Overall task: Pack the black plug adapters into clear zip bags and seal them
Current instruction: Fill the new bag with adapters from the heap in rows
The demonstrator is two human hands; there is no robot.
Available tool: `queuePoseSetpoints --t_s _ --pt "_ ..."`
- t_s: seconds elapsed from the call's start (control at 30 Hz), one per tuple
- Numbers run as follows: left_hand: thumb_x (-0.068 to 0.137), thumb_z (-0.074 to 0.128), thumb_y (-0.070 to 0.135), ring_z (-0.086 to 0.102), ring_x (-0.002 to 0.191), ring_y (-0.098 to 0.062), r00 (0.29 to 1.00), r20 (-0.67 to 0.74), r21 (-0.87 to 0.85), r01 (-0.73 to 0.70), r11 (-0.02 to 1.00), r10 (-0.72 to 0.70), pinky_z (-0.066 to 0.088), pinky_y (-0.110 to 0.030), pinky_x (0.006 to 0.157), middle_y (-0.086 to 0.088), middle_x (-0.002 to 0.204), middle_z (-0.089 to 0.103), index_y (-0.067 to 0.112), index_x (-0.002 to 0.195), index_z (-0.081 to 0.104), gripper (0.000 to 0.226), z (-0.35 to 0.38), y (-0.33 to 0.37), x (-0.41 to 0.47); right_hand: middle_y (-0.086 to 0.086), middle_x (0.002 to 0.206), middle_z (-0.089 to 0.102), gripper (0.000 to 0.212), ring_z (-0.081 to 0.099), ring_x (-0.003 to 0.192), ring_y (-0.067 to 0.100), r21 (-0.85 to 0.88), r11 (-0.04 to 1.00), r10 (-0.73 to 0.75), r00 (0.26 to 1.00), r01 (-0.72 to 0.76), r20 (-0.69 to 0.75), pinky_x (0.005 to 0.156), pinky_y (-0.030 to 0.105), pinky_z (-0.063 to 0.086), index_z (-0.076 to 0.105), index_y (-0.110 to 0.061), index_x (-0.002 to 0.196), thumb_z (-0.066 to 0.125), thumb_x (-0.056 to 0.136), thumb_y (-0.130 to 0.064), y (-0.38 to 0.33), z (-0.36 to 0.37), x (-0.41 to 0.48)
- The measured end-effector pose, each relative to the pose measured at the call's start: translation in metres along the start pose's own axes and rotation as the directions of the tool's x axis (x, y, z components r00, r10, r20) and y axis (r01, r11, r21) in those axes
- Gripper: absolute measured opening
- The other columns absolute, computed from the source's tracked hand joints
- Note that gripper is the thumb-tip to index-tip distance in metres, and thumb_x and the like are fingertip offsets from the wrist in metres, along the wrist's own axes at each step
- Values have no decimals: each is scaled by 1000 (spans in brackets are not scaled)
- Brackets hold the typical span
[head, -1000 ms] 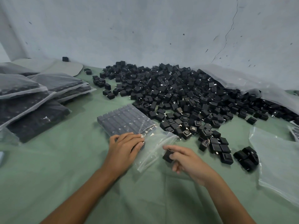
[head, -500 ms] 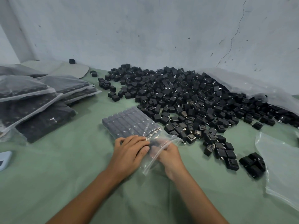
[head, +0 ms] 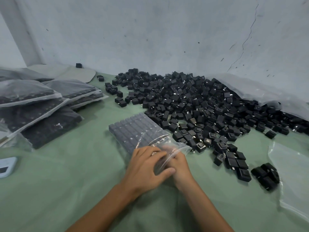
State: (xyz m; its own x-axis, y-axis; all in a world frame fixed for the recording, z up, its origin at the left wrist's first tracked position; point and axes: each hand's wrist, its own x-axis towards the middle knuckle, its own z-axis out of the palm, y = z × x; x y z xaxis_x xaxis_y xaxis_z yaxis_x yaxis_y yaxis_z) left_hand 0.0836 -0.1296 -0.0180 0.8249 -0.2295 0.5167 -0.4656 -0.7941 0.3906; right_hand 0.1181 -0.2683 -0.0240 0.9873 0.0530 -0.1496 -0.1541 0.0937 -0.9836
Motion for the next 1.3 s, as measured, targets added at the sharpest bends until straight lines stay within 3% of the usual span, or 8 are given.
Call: queuePoseSetpoints --t_s 0.27,0.57,0.63,0.7,0.77,1.0,1.2,1.3 --pt "87 65 21 56 79 -21 999 -43 -1 7 1000 -8 42 -31 76 2 82 60 17 84 68 6 0 26 11 20 86 71 31 68 80 25 17 1000 5 998 -6 61 70 32 56 67 1 102 41 90 11 0 -10 -2" --pt "90 57 26 57 75 -21 992 -113 31 -51 998 54 43 -34 72 3 81 59 18 86 69 15 -17 21 -8 2 83 64 16 59 81 19 -215 973 -39 981 80 192 69 28 48 61 -8 107 48 99 -2 7 -10 -31" --pt "89 56 27 56 73 -20 988 -146 44 -52 998 58 41 -31 71 5 80 60 19 85 70 16 -22 19 -11 -11 91 56 16 53 80 9 -587 737 -298 940 336 163 73 17 42 59 -18 111 56 97 -11 12 -19 -39" --pt "89 57 27 57 73 -19 987 -151 46 -49 998 55 42 -31 71 5 80 61 19 86 70 15 -24 20 -12 -7 97 56 17 48 84 14 -791 257 -518 770 555 372 79 24 38 62 -16 105 61 89 -10 13 -26 -44" --pt "88 58 26 56 75 -19 988 -136 38 -66 997 71 43 -32 71 5 81 60 20 87 70 13 -24 21 -12 -2 94 63 16 53 87 21 -793 27 -455 714 609 533 82 32 37 66 -15 97 65 81 -11 10 -25 -43" --pt "89 58 23 52 78 -17 996 -27 -1 -80 997 80 44 -34 72 5 83 58 19 89 67 10 -31 19 -8 -1 67 68 25 64 57 19 -628 -148 -268 581 764 769 45 26 42 72 -17 78 80 55 -8 -8 -1 -27" --pt "90 62 19 54 81 -15 997 11 -35 -79 996 79 43 -28 76 7 87 60 19 92 68 6 -36 19 -5 9 97 73 36 70 82 26 -502 -184 -290 442 845 849 63 30 54 72 -4 107 69 71 -6 -2 2 -26" --pt "93 62 15 55 84 -18 998 27 -67 -55 996 57 47 -31 79 4 90 61 15 95 69 8 -37 17 -7 14 98 73 34 70 82 30 -487 -140 -337 421 862 842 57 30 55 71 1 108 70 75 -4 -4 11 -22"
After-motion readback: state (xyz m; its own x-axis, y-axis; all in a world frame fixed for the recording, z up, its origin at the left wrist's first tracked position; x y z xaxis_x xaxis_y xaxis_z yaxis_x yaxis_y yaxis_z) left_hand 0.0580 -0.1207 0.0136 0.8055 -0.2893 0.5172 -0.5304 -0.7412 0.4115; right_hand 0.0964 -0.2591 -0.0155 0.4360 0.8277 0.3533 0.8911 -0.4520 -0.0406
